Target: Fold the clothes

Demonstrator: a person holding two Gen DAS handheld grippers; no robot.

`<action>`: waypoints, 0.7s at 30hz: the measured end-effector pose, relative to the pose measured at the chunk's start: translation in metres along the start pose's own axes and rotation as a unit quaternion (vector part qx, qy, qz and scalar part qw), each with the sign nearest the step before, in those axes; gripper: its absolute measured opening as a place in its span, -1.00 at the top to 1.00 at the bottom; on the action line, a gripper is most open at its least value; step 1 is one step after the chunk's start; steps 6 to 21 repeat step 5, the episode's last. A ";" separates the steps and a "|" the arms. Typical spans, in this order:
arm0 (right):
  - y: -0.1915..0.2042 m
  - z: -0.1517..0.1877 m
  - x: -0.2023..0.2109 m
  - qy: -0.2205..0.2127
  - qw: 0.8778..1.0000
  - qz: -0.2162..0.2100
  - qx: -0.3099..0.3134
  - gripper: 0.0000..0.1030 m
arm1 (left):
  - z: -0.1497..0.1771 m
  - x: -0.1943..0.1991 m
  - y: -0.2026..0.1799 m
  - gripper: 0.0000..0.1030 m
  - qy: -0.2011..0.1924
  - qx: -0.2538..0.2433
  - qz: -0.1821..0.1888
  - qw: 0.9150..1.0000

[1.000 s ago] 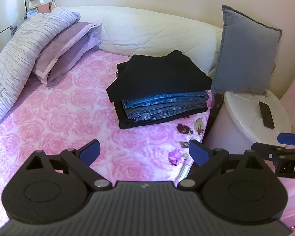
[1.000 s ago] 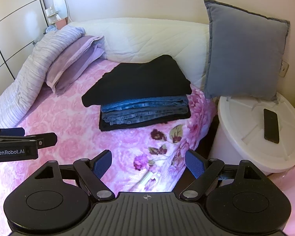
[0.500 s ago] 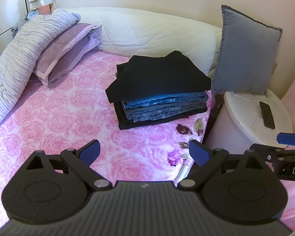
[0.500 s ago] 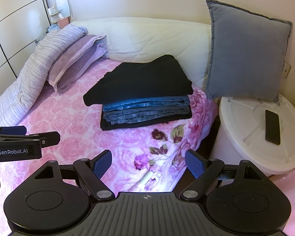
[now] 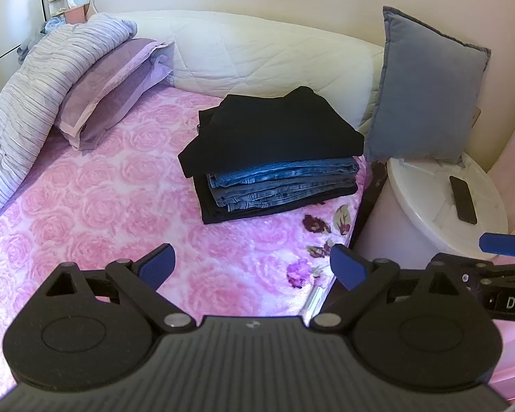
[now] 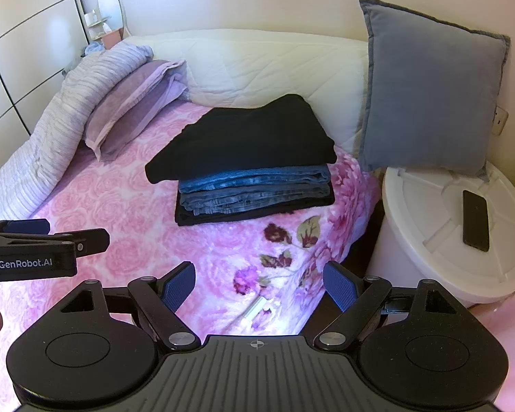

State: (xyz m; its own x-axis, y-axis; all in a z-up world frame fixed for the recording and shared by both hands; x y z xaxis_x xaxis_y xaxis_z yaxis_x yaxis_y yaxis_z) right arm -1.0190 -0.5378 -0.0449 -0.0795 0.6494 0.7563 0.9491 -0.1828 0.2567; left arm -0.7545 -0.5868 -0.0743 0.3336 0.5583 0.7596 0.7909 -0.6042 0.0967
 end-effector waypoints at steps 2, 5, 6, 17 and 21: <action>0.002 0.001 0.000 0.000 1.000 -0.001 0.002 -0.64 | 0.000 0.000 0.000 -0.85 -0.002 -0.003 -0.002 1.000; 0.004 0.001 0.000 0.000 1.000 -0.002 0.005 -0.64 | 0.000 0.002 0.000 -0.85 -0.006 0.001 -0.002 1.000; 0.004 0.001 0.000 0.000 1.000 -0.002 0.005 -0.64 | 0.000 0.002 0.000 -0.85 -0.006 0.001 -0.002 1.000; 0.004 0.001 0.000 0.000 1.000 -0.002 0.005 -0.64 | 0.000 0.002 0.000 -0.85 -0.006 0.001 -0.002 1.000; 0.004 0.001 0.000 0.000 1.000 -0.002 0.005 -0.64 | 0.000 0.002 0.000 -0.85 -0.006 0.001 -0.002 1.000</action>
Point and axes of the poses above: each gripper's, at about its wrist camera, not at the fingertips, and x roughly against the way its jaws point, y to its left, z to its underside, the point moved 6 cm from there along -x, roughly the way its jaws point, and after that the axes turned 11 degrees about -x, right-handed, at the moved point
